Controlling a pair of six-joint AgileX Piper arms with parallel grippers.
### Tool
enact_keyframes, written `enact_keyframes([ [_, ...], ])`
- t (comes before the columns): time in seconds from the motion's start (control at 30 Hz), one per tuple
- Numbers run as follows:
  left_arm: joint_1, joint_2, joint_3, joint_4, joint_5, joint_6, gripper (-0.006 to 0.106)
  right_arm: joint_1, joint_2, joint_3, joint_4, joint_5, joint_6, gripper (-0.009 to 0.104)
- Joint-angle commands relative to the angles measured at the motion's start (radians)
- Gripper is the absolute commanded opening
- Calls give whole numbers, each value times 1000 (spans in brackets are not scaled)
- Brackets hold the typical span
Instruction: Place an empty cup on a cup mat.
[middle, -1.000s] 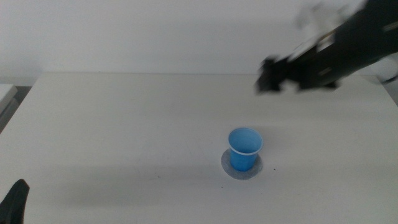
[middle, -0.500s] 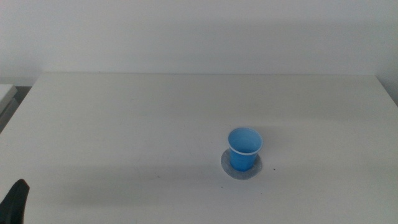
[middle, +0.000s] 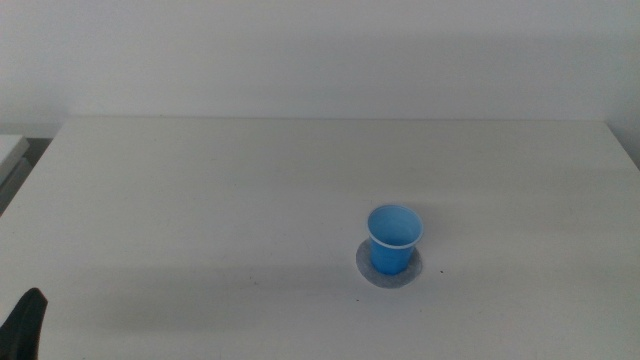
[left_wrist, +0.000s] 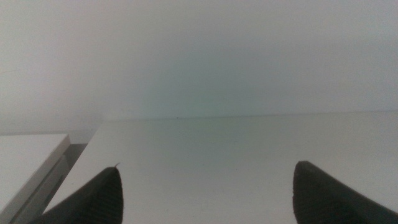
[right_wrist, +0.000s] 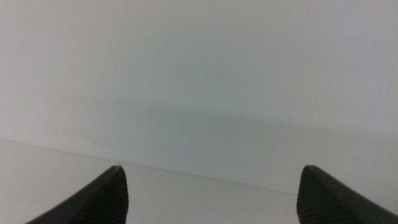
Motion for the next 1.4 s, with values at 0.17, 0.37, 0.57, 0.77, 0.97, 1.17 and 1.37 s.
enact_keyframes([
  [0.17, -1, -4, 0, -2, -13, -3, 94, -4, -7, 12, -52, -15, -24, 89],
  [0.37, -1, -4, 0, -2, -13, -3, 94, -130, -118, 140, 137, -32, -172, 93],
  [0.57, -1, -4, 0, -2, -13, -3, 94, -215, -330, 384, 260, -80, -308, 93],
  [0.77, -1, -4, 0, -2, -13, -3, 94, -220, -461, 446, 268, 61, -288, 93],
  [0.97, -1, -4, 0, -2, -13, -3, 94, -220, -461, 446, 275, 70, -300, 93],
  [1.17, -1, -4, 0, -2, -13, -3, 94, -220, -461, 446, 336, 70, -300, 93],
  [1.37, -1, -4, 0, -2, -13, -3, 94, -220, -461, 446, 374, 70, -300, 93],
])
